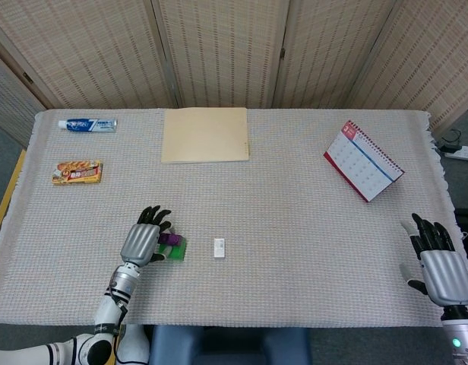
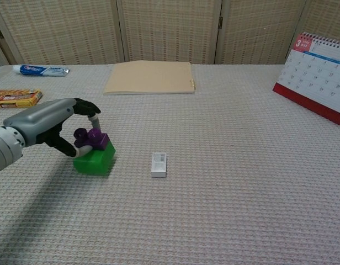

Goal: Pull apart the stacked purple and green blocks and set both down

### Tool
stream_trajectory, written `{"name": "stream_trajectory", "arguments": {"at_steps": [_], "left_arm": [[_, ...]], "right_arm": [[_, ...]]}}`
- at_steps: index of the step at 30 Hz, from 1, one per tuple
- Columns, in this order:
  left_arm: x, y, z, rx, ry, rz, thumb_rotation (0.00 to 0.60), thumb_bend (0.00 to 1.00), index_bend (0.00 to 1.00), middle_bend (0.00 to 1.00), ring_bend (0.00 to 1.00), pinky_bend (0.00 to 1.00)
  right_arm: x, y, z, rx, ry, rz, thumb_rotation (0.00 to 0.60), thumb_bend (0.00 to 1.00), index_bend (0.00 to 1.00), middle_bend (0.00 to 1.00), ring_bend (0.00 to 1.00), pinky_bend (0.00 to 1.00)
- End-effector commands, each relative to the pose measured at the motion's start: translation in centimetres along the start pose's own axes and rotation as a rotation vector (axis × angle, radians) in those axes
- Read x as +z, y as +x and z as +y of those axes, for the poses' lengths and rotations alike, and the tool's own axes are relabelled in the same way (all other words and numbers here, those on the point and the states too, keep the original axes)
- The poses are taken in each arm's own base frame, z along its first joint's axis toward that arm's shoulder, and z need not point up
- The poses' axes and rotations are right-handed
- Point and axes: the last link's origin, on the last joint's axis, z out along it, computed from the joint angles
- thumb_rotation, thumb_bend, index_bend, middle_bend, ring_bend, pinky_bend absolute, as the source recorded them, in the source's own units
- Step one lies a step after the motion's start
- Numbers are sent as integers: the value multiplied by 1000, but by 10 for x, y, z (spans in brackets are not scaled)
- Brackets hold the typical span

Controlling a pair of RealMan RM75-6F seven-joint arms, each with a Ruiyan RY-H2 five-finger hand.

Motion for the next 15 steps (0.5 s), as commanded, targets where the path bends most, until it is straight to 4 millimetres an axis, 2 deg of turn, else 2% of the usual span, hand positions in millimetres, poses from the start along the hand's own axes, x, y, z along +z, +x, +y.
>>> {"name": "stream_trajectory", "arguments": {"at_steps": [1, 6, 8, 12, 15], "left_arm": [[-13, 14, -2, -73, -15, 38, 600, 492, 740, 202, 0, 0], [-30, 36, 6, -166, -22, 62, 600, 494, 743, 212, 1, 0], [-35, 43, 11, -214, -18, 74, 600, 496, 745, 215, 3, 0], [-43, 54, 25, -302, -13, 79, 600, 499, 746, 215, 3, 0], [-48, 57, 35, -316, -20, 77, 600, 503, 746, 216, 11, 0]], "right_arm": [[2, -5, -6, 37, 38, -26, 600, 412, 0, 0, 0, 0], [15, -23, -27, 225, 162, -98, 600, 412, 0, 0, 0, 0], [25, -38, -37, 334, 214, -158, 600, 412, 0, 0, 0, 0], [42, -67, -67, 539, 306, -285, 600, 411, 0, 0, 0, 0], [47, -80, -92, 681, 358, -318, 600, 386, 0, 0, 0, 0]]}}
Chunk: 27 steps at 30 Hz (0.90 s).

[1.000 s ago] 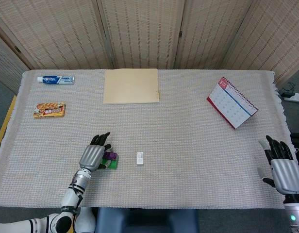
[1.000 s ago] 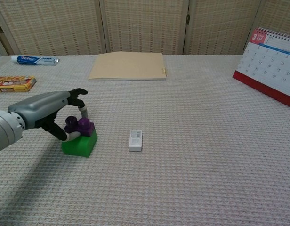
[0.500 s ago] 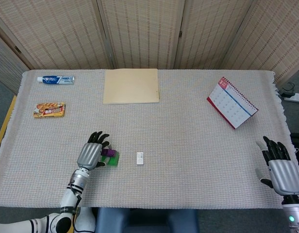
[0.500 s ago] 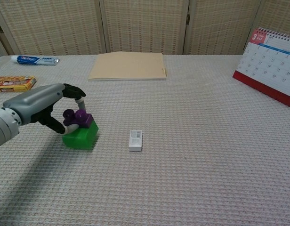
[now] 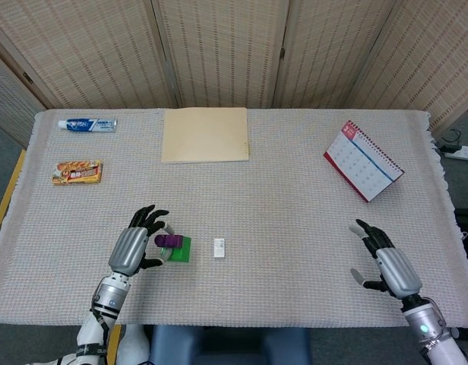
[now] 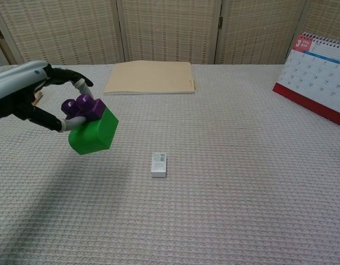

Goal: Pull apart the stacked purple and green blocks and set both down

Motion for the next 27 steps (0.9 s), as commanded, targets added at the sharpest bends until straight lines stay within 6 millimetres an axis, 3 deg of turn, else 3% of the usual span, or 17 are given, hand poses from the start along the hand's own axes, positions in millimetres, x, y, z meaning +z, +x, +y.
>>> {"name": "stream_trajectory", "arguments": {"at_steps": [1, 6, 9, 18, 22, 27], "left_arm": [[-6, 5, 9, -19, 11, 9, 600, 504, 746, 216, 13, 0], [-3, 1, 19, -45, 27, 6, 600, 505, 746, 217, 14, 0], [-1, -2, 26, -76, 31, 2, 600, 505, 746, 217, 14, 0], [-6, -10, 49, -184, 32, -32, 600, 507, 747, 225, 14, 0], [-6, -13, 53, -176, 25, -23, 600, 508, 747, 228, 14, 0], [-2, -11, 53, -169, 21, 4, 600, 507, 747, 230, 15, 0]], "right_arm": [[37, -53, -29, 288, 138, -133, 600, 378, 0, 0, 0, 0], [58, -86, -56, 569, 168, -147, 600, 364, 0, 0, 0, 0], [66, -105, -71, 654, 180, -159, 600, 362, 0, 0, 0, 0], [99, -136, -112, 760, 235, -88, 600, 361, 0, 0, 0, 0], [100, -153, -128, 830, 236, -128, 600, 361, 0, 0, 0, 0], [97, -161, -139, 877, 245, -148, 600, 355, 0, 0, 0, 0]]}}
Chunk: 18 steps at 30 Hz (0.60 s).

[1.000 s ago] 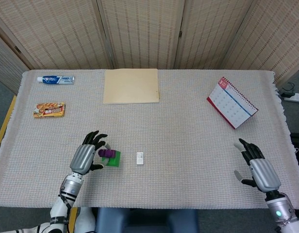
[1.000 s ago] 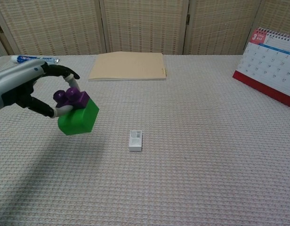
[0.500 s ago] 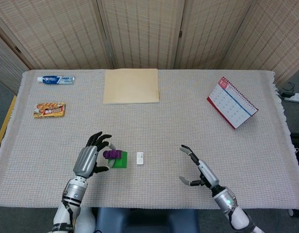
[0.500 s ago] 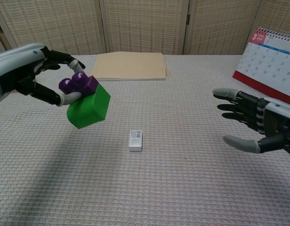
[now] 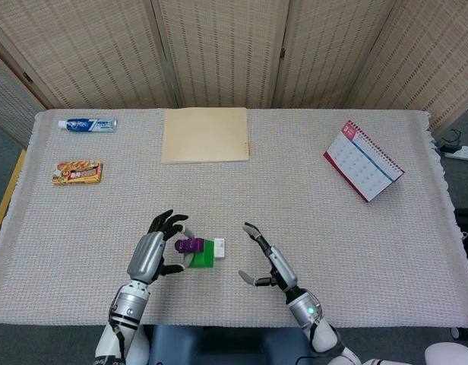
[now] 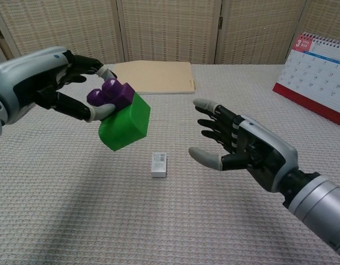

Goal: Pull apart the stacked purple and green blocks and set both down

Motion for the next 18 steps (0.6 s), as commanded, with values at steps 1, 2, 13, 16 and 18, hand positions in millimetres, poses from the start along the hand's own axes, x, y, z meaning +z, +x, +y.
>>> {"name": "stream_trajectory", "arguments": {"at_steps": [1, 2, 13, 16, 18], "left_arm": [[3, 1, -1, 4, 1, 12, 600, 508, 747, 230, 15, 0], [4, 1, -2, 1, 4, 13, 600, 508, 747, 230, 15, 0], [1, -9, 5, -56, -2, -14, 600, 508, 749, 236, 18, 0], [2, -10, 6, -74, 0, -9, 600, 509, 749, 238, 20, 0], [2, -12, 5, -92, 5, -12, 600, 509, 749, 239, 22, 0]], "right_arm": [[-2, -6, -3, 21, 10, -5, 600, 355, 0, 0, 0, 0], [-2, -7, -3, 24, 15, -3, 600, 355, 0, 0, 0, 0], [13, -26, -1, 102, -1, -29, 600, 355, 0, 0, 0, 0], [16, -30, -3, 137, 3, -30, 600, 355, 0, 0, 0, 0], [16, -32, -4, 158, 5, -34, 600, 355, 0, 0, 0, 0]]}}
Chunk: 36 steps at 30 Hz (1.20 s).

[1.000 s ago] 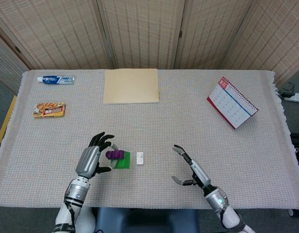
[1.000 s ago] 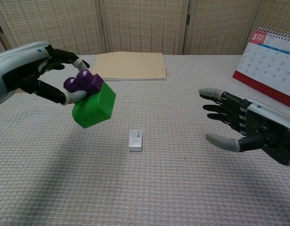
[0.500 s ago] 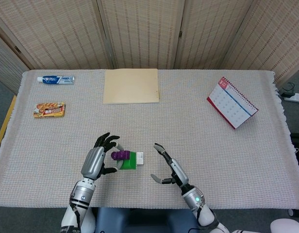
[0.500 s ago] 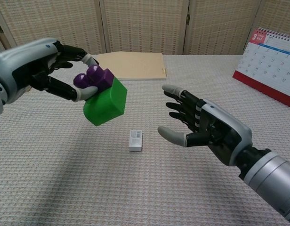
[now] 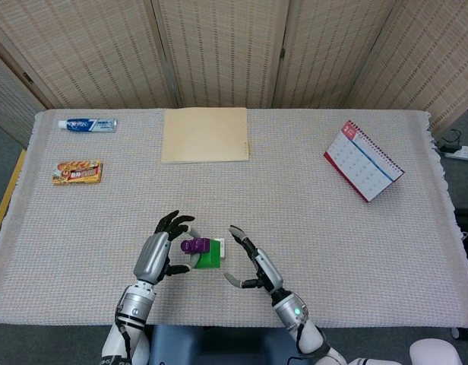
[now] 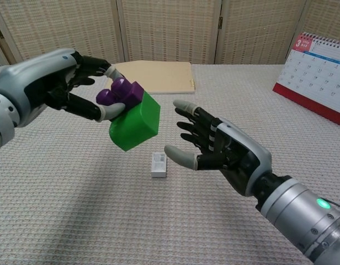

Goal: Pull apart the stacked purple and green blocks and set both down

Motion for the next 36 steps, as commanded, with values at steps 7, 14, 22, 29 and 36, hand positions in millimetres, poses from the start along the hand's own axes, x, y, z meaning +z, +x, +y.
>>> {"name": "stream_trajectory", "arguments": {"at_steps": [7, 14, 22, 29, 36], "left_arm": [[1, -11, 0, -65, 3, -21, 600, 513, 750, 248, 25, 0], [-1, -22, 4, -122, 0, -20, 600, 518, 750, 251, 27, 0], [2, -34, 8, -142, -5, -18, 600, 520, 750, 252, 28, 0], [2, -35, 6, -154, 4, -18, 600, 520, 750, 252, 28, 0], [5, -31, 9, -122, -18, -14, 600, 525, 750, 252, 27, 0]], "right_arm": [[4, -6, -1, 80, -3, 2, 600, 354, 0, 0, 0, 0], [5, -8, -1, 139, -11, -3, 600, 354, 134, 0, 0, 0], [4, -9, 1, 243, -25, 2, 600, 355, 300, 1, 22, 0], [4, -8, 1, 248, -18, 25, 600, 354, 563, 140, 157, 0], [3, -8, -2, 235, -19, 51, 600, 354, 809, 268, 242, 0]]}}
